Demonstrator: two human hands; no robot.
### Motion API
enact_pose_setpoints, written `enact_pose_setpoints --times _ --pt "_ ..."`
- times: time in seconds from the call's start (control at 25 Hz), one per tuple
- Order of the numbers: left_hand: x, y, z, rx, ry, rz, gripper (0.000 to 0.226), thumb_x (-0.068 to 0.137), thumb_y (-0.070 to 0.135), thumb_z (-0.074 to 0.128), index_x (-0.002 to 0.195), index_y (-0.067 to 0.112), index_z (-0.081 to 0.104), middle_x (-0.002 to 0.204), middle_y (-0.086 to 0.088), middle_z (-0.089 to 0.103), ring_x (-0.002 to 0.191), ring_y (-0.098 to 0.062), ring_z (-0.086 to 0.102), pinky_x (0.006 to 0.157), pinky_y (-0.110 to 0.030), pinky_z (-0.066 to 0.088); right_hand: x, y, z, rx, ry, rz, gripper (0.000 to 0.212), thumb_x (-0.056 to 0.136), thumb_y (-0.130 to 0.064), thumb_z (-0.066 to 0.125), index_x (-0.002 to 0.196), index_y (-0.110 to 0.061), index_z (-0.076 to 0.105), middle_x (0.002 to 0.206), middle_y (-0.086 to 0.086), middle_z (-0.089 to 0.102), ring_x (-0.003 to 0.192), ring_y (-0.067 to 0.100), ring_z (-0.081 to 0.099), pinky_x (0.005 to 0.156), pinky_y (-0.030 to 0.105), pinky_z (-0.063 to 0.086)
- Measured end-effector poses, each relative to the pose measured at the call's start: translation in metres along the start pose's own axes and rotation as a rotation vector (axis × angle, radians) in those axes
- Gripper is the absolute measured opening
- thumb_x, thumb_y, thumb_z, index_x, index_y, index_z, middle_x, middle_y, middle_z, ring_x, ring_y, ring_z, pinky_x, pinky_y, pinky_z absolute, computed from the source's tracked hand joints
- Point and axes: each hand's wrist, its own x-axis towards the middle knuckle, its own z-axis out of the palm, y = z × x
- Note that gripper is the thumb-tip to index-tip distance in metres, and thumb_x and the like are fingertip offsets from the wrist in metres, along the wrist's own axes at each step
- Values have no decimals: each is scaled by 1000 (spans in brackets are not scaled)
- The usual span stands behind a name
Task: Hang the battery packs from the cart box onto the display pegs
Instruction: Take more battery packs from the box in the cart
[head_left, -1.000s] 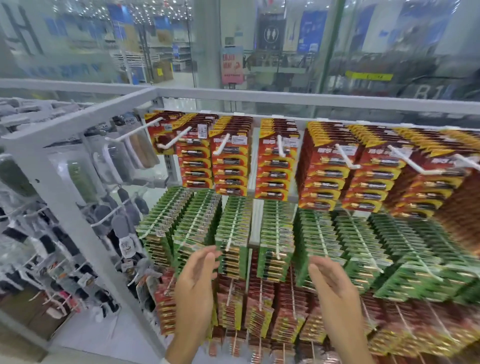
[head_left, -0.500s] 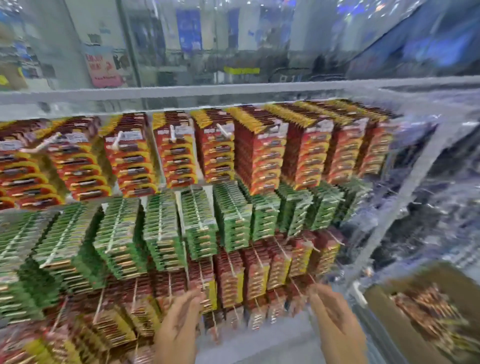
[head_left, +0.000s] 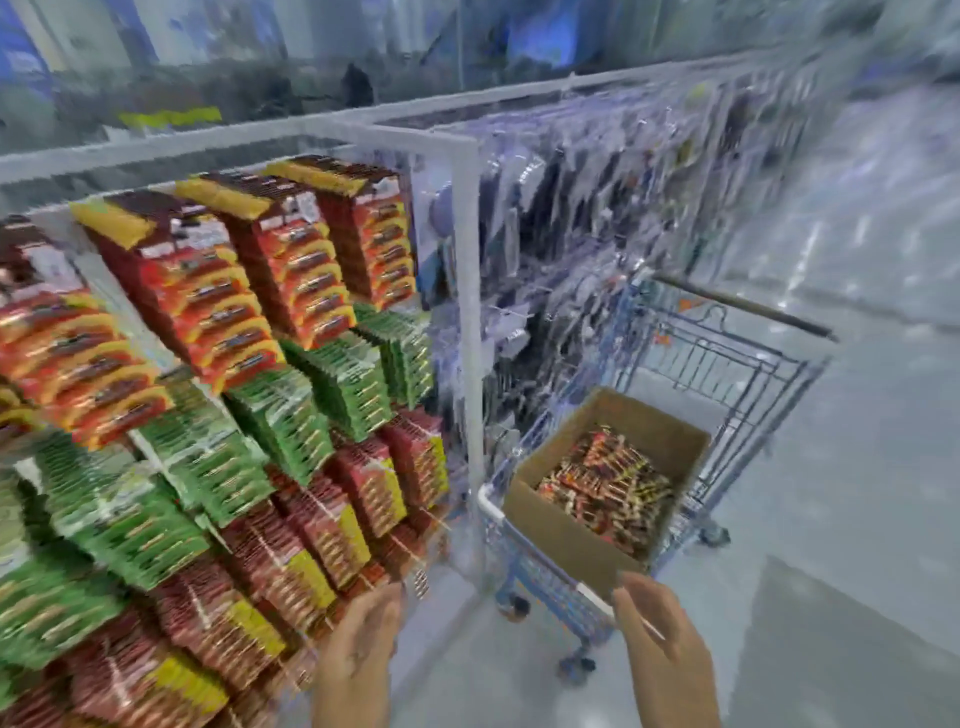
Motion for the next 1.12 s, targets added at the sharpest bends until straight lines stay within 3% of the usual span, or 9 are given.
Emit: enact_pose_setpoints --times 0.08,0.16,0.24,0.32,0.52,0.68,0.84,0.96,1.12 --pt "10 2 34 12 -64 -11 15 95 22 76 90 36 80 100 13 79 94 -13 73 75 -26 54 17 9 -19 -3 67 44 21 94 -17 70 89 -38 73 90 -19 74 96 -1 67 85 24 49" --pt "20 6 61 26 -102 -19 7 87 40 74 92 41 79 102 15 78 102 -17 71 87 -36 55 34 13 -30 -5 112 89 14 95 -18 69 92 -32 71 102 -11 73 105 16 66 92 32 46" --pt "39 5 92 47 -150 -53 2 90 48 76 91 47 76 101 13 78 107 -19 70 98 -47 54 60 19 -39 -9 155 127 7 96 -19 69 96 -27 70 107 -6 72 107 20 64 93 34 45" --pt "64 2 124 69 -177 -84 17 82 62 76 91 49 76 105 7 77 108 -22 69 101 -50 53 91 20 -42 -24 175 153 5 96 -21 69 96 -26 70 106 -5 72 107 21 64 93 35 45" --pt "135 -1 204 85 -304 -159 12 101 35 65 106 35 76 103 19 74 108 -8 67 100 -40 53 175 14 -43 -53 178 190 8 98 -21 67 96 -27 70 106 -8 71 104 11 63 86 30 42" --pt "178 -3 258 147 -375 -165 13 104 32 61 110 34 72 101 27 72 97 9 65 87 -23 50 231 18 -42 -116 162 240 7 100 -26 63 104 -27 69 108 -14 69 101 -6 60 76 12 42" --pt "210 -18 306 243 -389 -191 13 104 28 61 111 32 71 107 20 71 100 8 64 81 -10 45 274 28 -42 -151 131 333 5 101 -28 62 102 -29 67 104 -19 68 91 -17 58 69 3 41" --pt "240 -39 358 332 -391 -234 14 103 31 62 115 30 69 110 15 71 105 -3 66 83 -16 48 316 47 -48 -145 89 409 6 100 -22 63 100 -25 68 101 -14 69 84 -19 59 65 0 42" --pt "291 -71 456 470 -360 -274 26 100 38 65 120 22 67 113 11 69 104 -10 64 89 -28 49 376 75 -57 -167 17 532 9 100 -18 64 104 -24 69 104 -10 72 101 1 65 69 3 45"
